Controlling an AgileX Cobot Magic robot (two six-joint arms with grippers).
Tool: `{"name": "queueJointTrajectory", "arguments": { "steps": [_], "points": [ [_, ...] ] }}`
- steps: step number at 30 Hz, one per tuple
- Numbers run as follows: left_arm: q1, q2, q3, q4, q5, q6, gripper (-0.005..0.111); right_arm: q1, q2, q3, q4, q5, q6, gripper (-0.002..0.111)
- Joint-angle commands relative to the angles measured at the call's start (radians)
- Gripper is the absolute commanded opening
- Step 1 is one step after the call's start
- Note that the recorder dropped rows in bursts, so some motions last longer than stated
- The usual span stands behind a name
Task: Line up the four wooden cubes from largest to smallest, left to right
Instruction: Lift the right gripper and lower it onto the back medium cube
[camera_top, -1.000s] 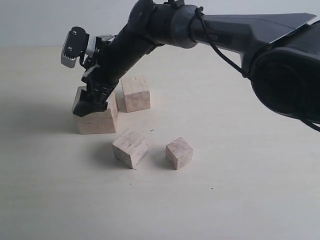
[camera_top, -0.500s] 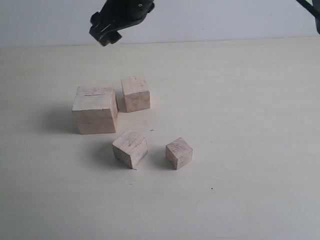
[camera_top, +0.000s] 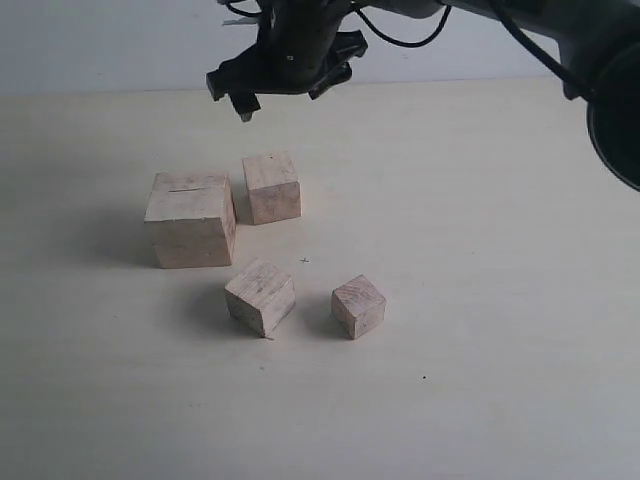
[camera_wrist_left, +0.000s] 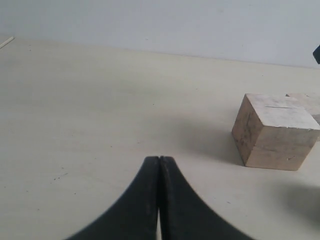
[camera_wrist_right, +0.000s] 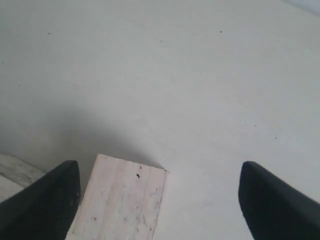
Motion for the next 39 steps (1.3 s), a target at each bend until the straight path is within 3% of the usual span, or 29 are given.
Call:
{"name": "queueJointTrajectory", "arguments": {
  "steps": [1, 11, 39],
  "points": [
    [0.001, -0.005, 0.003, -0.007, -0.012, 0.0, 0.0, -0.043, 0.01, -0.004, 0.115, -0.001, 0.004, 0.082],
    [0.001, -0.005, 0.003, -0.007, -0.012, 0.0, 0.0, -0.051, 0.044, -0.004, 0.266, 0.029, -0.12, 0.087],
    [0.001, -0.005, 0.003, -0.007, -0.012, 0.0, 0.0, -0.051, 0.101, -0.004, 0.304, 0.022, -0.179, 0.087]
  ]
}}
